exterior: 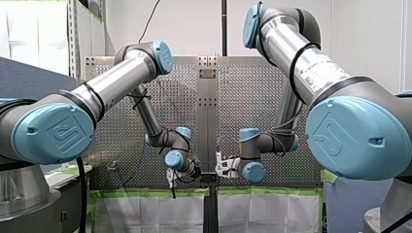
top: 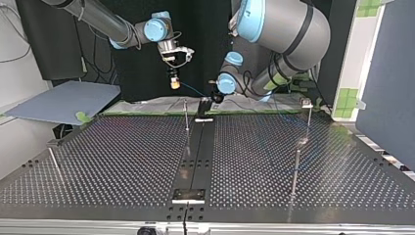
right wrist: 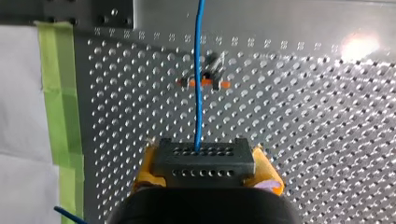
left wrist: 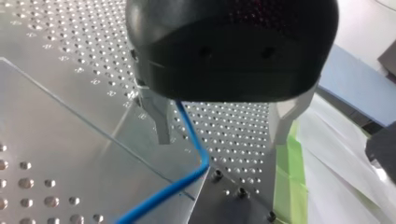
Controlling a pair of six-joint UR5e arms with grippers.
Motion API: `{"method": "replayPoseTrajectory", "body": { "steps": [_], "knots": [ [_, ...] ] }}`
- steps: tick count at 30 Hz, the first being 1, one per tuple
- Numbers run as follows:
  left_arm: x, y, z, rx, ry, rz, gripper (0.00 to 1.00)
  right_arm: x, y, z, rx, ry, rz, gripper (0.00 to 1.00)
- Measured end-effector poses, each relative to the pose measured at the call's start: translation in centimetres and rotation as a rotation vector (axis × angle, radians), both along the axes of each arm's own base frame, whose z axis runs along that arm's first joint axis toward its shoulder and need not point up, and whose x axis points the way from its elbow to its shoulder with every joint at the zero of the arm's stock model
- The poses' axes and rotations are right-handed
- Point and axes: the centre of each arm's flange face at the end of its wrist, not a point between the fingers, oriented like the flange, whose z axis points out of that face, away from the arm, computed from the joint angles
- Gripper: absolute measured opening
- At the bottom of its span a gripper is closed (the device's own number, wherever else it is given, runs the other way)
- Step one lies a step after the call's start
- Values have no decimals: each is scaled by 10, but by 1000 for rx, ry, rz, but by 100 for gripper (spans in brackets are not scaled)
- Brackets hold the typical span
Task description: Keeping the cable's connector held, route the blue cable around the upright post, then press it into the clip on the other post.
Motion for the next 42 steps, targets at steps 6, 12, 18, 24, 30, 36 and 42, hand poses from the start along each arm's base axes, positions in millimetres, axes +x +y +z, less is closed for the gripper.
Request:
{"method": "replayPoseTrajectory", "body": {
  "steps": [6,12,18,24,30,36,42],
  "knots": [
    [2,2,0,-7,3,-3,100,-3,0,-1,6,17,-19,0],
    [1,2,0,18,-6,-15,100,-3,1,-2,8,22,-21,0],
    [1,2,0,68,-28,-19,100,-4,2,-3,14,32,-20,0],
    [2,1,1,119,-62,-14,100,-7,4,-6,27,60,-28,0],
    [5,-2,3,156,-115,-22,100,-12,6,-10,34,105,-57,0],
    [9,-4,5,189,-167,-33,100,-14,6,-11,37,115,-71,0],
    [9,-5,6,234,-188,-52,100,-16,6,-15,37,119,-81,0]
  ]
}}
